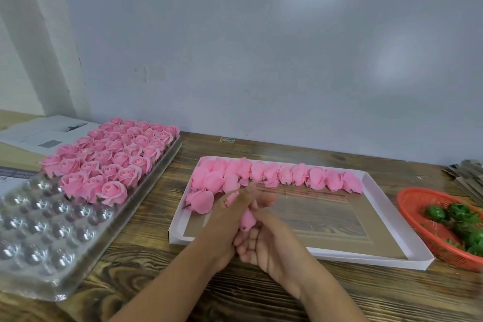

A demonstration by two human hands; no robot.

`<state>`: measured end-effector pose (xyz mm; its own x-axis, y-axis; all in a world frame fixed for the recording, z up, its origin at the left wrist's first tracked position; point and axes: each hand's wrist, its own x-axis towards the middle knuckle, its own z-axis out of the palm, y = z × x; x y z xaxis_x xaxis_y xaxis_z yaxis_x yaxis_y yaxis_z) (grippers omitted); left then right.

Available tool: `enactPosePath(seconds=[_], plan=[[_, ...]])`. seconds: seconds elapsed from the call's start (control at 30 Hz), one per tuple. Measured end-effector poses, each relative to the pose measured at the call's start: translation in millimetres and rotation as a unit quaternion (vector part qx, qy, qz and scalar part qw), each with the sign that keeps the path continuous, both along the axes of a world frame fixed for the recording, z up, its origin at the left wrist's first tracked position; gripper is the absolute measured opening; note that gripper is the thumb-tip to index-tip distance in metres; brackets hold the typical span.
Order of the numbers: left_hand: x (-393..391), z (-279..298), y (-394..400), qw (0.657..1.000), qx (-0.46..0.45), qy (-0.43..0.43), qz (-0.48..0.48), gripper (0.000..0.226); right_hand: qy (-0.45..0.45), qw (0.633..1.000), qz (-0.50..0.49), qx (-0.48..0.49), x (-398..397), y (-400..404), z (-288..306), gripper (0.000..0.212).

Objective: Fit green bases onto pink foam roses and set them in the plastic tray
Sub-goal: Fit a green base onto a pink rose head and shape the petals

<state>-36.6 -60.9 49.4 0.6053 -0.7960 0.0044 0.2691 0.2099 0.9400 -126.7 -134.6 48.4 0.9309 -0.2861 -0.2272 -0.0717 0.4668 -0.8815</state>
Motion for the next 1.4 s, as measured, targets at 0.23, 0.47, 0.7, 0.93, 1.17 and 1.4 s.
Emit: enactPosePath(seconds=[0.23, 0.47, 0.7, 0.93, 1.17, 1.4], plan=[[1, -2, -2, 0.999, 0.034, -0.008, 0.022, 0.056, -0.038, 0.996, -0.064, -0.053, 3, 1, -6, 0.016], [1, -5, -1, 1.000, 0.015, -0.014, 0.002, 0.082, 0.002, 0.998, -0.033, -0.047, 3, 1, -3, 0.045], [2, -8, -5, 0.999, 0.014, 0.020, 0.028, 0.071, 0.015, 0.998, -0.060, -0.017, 4, -2, -2, 0.040], [2, -3, -1, 1.000, -0.002, -0.022, 0.009, 0.051, -0.036, 0.994, -0.086, -0.057, 2, -6, -6, 0.017], [6, -5, 4, 0.986, 0.007, -0.169, -0.002, 0.017, 0.032, 0.983, -0.165, -0.078, -2, -22, 0, 0.041], [4, -4, 4, 0.981, 0.026, -0.190, 0.028, 0.023, 0.064, 0.950, -0.217, -0.214, -6, -26, 1, 0.044]])
